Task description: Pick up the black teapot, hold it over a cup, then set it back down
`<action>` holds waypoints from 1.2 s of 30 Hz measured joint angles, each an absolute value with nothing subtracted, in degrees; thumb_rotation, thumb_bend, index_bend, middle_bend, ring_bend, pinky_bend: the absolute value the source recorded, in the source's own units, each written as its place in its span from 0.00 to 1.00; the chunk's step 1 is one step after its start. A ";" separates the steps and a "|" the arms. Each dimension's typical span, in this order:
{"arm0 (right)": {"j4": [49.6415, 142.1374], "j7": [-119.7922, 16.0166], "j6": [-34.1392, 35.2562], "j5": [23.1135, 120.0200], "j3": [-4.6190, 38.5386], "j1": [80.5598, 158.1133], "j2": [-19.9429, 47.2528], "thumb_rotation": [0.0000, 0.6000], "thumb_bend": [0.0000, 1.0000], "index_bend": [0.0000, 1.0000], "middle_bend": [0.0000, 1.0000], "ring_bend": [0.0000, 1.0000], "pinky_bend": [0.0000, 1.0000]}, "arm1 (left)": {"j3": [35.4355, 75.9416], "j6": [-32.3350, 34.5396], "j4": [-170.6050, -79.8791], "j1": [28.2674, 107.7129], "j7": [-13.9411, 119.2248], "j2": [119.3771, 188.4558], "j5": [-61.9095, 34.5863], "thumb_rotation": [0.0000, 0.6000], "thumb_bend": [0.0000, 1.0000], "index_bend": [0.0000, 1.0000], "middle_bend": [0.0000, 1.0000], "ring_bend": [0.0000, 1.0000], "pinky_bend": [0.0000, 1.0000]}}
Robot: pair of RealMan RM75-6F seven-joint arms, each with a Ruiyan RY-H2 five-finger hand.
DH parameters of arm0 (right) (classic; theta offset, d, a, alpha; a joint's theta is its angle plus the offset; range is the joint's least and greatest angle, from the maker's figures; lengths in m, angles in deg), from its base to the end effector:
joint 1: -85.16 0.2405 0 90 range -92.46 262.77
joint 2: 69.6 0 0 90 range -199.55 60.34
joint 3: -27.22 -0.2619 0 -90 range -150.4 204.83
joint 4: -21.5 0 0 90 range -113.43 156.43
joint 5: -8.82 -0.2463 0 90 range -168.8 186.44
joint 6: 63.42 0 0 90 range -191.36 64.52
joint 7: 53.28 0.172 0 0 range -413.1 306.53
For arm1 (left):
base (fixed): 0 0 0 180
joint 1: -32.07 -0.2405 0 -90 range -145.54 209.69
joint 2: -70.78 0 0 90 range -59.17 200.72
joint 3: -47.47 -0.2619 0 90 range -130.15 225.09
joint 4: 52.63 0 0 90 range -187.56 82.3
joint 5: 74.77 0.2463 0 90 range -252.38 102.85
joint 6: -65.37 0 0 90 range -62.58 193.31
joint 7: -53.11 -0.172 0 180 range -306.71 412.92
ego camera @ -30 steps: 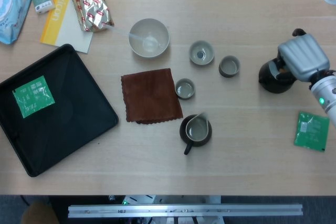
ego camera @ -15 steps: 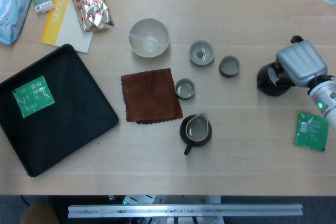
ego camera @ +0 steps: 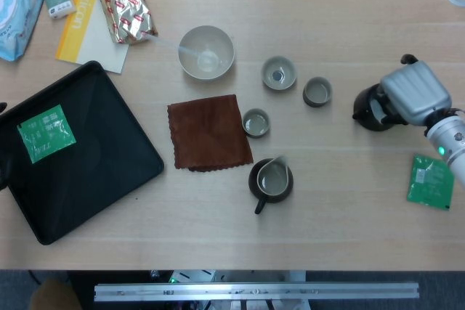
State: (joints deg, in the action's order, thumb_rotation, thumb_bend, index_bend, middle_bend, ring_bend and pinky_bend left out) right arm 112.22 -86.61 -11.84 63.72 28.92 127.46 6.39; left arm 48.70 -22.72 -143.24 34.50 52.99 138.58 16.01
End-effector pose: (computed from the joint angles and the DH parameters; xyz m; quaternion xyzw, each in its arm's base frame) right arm -0.2372 -0.3507 -0.0250 0.8087 -0.3251 0.1750 0.4579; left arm -0.3238 0.1912 0.1077 -0.6000 -0.3848 -0.4082 0.5703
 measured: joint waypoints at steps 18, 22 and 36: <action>113.30 -87.07 -11.32 62.92 28.41 126.91 6.22 0.53 0.47 0.29 0.28 0.23 0.19 | 47.85 -22.68 -144.28 35.09 52.25 138.20 17.00 1.00 0.39 0.14 0.19 0.14 0.14; 113.74 -85.96 -10.27 63.48 27.83 126.44 5.69 0.53 0.47 0.28 0.28 0.22 0.19 | 47.66 -22.38 -144.42 35.31 52.12 138.05 17.24 1.00 0.39 0.14 0.19 0.14 0.14; 116.60 -76.48 8.79 72.42 25.93 116.18 1.95 0.98 0.46 0.28 0.28 0.22 0.19 | 48.02 -21.23 -144.69 36.12 51.94 137.95 15.96 1.00 0.39 0.14 0.19 0.14 0.14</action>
State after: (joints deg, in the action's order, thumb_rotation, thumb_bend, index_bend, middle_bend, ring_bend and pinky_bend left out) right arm 116.60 -76.48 8.79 72.42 25.93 116.18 1.95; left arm 48.02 -21.23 -144.69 36.12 51.94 137.95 15.96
